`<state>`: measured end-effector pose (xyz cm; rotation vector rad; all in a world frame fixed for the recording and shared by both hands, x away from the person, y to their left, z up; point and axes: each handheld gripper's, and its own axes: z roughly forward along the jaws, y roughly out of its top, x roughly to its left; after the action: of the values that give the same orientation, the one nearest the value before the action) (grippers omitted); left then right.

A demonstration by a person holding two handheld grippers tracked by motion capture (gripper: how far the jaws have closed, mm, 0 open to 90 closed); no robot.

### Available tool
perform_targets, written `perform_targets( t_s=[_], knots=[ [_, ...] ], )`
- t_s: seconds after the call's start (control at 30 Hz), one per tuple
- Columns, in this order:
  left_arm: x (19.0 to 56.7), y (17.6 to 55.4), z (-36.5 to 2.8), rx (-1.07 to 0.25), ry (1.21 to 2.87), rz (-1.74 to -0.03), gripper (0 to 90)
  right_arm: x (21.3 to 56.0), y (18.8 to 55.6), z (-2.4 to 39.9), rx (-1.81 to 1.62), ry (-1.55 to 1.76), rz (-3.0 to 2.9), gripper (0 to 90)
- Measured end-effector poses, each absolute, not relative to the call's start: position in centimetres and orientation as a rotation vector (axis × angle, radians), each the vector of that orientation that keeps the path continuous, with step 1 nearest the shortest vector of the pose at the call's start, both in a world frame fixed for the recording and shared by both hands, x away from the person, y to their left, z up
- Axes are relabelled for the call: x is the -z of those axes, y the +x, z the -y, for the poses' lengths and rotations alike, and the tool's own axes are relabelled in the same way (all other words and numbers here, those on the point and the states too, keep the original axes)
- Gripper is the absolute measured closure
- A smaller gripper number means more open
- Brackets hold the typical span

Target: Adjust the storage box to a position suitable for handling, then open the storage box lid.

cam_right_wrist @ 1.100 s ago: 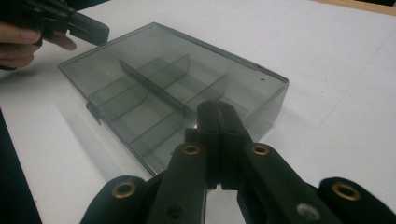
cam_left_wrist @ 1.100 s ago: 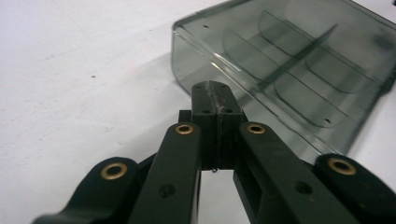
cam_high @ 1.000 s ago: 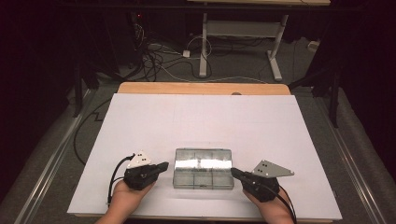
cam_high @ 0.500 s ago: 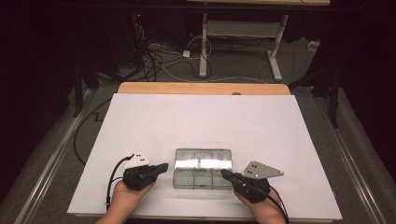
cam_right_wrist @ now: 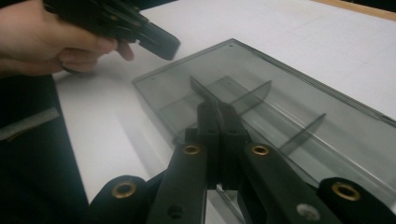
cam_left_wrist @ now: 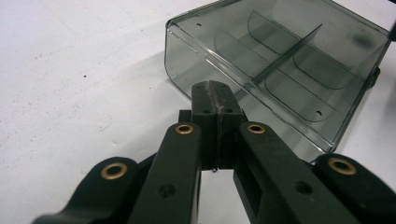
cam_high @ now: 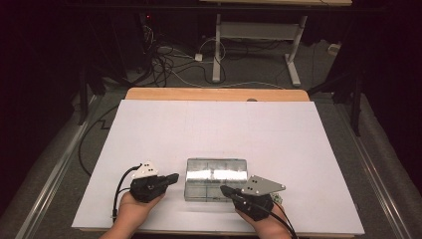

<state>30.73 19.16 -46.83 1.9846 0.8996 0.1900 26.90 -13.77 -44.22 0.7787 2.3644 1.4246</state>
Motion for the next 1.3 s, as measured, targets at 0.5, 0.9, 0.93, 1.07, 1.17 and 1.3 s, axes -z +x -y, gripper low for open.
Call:
perform_targets(
  t_s=[0.5,0.9,0.93,1.07,1.17,1.3],
  knots=[
    [47.1,31.0,-18.9,-0.17,1.992,-0.89,87.6,44.4,26.1,11.9,-1.462,0.697,-2.418,90.0],
    [47.0,31.0,-19.2,-0.152,1.978,-0.873,87.7,44.7,25.7,10.8,-1.491,0.657,-2.477,90.0],
    [46.9,31.0,-19.2,-0.152,1.976,-0.873,87.6,44.8,25.6,10.6,-1.486,0.648,-2.481,90.0],
    [46.7,30.9,-19.1,-0.16,1.973,-0.869,87.6,45.2,25.1,10.3,-1.462,0.625,-2.513,90.0],
    [46.8,30.7,-19.0,-0.161,1.987,-0.87,87.6,45.8,24.8,10.1,-1.455,0.626,-2.536,90.0],
    [46.8,30.7,-18.8,-0.159,1.985,-0.87,87.6,46.7,24.7,10.3,-1.44,0.636,-2.573,90.0]
  ],
)
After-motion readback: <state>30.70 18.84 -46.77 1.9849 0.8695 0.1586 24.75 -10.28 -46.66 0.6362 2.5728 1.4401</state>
